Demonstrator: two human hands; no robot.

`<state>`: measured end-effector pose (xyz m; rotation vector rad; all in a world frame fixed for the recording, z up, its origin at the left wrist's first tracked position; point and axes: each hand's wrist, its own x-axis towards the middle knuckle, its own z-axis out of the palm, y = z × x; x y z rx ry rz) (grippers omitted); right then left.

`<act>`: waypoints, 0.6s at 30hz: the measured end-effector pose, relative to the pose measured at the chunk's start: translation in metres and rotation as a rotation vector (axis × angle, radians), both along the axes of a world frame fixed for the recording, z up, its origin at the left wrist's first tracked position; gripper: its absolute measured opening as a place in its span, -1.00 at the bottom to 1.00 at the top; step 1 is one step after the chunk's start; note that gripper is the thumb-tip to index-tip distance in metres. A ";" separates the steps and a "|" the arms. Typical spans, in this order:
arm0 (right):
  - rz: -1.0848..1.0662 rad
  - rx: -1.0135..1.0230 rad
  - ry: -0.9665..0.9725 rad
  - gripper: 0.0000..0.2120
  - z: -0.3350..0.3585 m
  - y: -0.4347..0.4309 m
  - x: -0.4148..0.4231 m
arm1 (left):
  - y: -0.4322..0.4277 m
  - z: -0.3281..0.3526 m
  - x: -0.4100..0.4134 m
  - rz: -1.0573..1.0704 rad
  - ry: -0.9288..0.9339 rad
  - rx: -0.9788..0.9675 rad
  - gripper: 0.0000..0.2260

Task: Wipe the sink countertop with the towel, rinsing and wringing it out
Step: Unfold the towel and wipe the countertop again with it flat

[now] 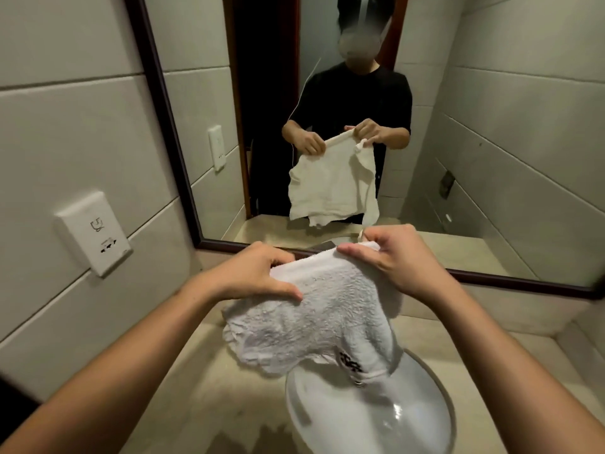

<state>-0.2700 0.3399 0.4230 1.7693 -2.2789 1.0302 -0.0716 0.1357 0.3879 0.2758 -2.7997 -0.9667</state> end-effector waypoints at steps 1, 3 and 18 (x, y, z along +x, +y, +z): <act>-0.010 -0.014 0.001 -0.26 0.001 0.001 -0.003 | -0.003 -0.007 0.002 0.000 -0.012 0.013 -0.63; -0.039 -0.048 0.021 -0.28 0.004 0.004 -0.006 | -0.008 -0.021 0.006 0.013 -0.024 0.081 -0.70; -0.246 -0.254 -0.058 -0.23 0.029 0.046 -0.044 | -0.027 -0.057 0.044 0.207 0.168 0.419 -0.86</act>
